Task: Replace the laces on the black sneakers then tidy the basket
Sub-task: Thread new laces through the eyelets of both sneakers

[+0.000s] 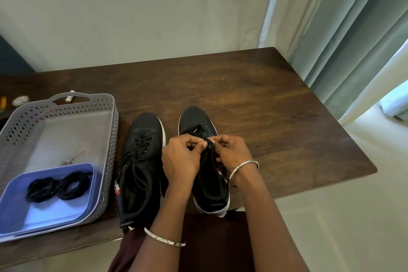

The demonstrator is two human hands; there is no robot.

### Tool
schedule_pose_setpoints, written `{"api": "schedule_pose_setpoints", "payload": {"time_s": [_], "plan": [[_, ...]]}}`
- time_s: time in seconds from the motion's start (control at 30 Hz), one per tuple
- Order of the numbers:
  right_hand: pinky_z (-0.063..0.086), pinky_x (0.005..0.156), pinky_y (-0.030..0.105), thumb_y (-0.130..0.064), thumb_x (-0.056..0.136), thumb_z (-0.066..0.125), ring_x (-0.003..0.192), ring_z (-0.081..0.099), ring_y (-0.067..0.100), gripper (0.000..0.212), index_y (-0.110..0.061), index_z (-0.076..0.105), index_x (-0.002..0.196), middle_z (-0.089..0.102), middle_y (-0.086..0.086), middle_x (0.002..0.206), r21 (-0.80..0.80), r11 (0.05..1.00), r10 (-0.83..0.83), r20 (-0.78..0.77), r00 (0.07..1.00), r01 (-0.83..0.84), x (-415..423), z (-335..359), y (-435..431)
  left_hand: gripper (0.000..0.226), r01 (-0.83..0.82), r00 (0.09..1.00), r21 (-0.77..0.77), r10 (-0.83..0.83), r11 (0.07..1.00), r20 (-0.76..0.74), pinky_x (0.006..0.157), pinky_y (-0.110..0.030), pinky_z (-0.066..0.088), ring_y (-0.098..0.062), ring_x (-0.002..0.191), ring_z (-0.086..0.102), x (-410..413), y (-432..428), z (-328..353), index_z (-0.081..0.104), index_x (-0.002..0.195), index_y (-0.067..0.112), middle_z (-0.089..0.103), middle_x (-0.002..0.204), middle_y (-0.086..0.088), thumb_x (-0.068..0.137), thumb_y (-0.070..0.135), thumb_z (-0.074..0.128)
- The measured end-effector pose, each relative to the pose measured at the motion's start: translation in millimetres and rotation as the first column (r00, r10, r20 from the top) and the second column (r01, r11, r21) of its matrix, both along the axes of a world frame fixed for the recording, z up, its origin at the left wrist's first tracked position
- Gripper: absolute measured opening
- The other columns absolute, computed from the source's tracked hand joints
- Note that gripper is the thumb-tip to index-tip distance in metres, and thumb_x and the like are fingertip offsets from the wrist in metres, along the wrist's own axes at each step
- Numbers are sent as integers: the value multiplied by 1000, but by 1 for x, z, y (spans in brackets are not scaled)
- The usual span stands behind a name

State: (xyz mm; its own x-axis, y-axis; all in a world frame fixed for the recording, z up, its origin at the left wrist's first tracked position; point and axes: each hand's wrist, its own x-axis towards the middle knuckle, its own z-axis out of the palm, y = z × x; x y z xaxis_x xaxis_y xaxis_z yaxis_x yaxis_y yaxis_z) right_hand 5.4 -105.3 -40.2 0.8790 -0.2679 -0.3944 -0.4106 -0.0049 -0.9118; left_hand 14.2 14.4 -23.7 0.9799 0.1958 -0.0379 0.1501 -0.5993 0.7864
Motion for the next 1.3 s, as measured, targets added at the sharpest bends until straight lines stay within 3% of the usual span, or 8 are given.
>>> {"api": "schedule_pose_setpoints", "payload": {"time_s": [0.17,0.33,0.7,0.9,1.0,1.07,1.13,1.3], "plan": [[45,53,27,-18,93,66,55,57,11,16,-19,74,80,70,5,73,-72,997,11,5,1000,-10,0,2,0,18,51,997,-101,-44,994,68,62,-21,46,-2,72,66,6,9,-2,70,88,28,70,75,14,77,35,82],[57,71,46,-43,76,60,70,68,25,21,-25,72,76,72,5,74,-101,995,6,8,1000,-6,0,0,1,53,228,963,56,-234,972,135,99,-34,35,-6,116,44,3,8,9,60,114,40,51,119,17,69,65,74],[54,69,25,-7,98,58,73,64,15,17,-4,68,85,68,7,77,372,924,-138,116,984,85,-3,25,-2,110,159,983,178,-140,971,-115,106,-41,33,-28,131,32,1,18,8,28,133,27,30,136,-3,49,66,87],[47,103,36,-12,100,46,111,63,23,11,-12,57,101,67,7,103,777,586,-244,438,865,-229,-10,55,-13,108,134,988,123,-123,983,-94,90,-38,45,-24,114,42,0,22,8,27,125,20,28,130,-1,48,60,91],[54,89,39,-16,103,42,76,62,21,14,-12,53,94,54,4,75,783,609,-277,361,891,-128,-12,55,-14,100,124,981,37,-117,992,-152,81,-38,47,-20,102,43,-2,22,11,24,114,21,26,120,3,49,58,91],[48,61,31,-22,104,45,51,41,11,18,-14,52,89,41,-3,62,570,819,-274,274,922,74,-8,47,-13,98,100,969,21,-92,995,-231,76,-36,44,-20,98,45,-2,22,12,24,110,21,31,119,3,49,62,89],[43,56,28,-33,101,53,49,43,4,23,-17,57,85,49,-10,59,25,992,-126,259,958,124,-5,37,-9,100,81,954,16,-73,997,-290,75,-36,44,-22,97,49,-2,22,13,24,109,20,40,118,2,47,67,87],[37,65,23,-29,98,56,74,52,8,26,-20,55,74,54,0,80,-719,669,341,75,937,-186,0,12,-3,104,51,936,72,-23,996,-351,71,-36,48,-27,100,59,-2,21,11,25,108,17,51,110,-2,45,73,84]]}}
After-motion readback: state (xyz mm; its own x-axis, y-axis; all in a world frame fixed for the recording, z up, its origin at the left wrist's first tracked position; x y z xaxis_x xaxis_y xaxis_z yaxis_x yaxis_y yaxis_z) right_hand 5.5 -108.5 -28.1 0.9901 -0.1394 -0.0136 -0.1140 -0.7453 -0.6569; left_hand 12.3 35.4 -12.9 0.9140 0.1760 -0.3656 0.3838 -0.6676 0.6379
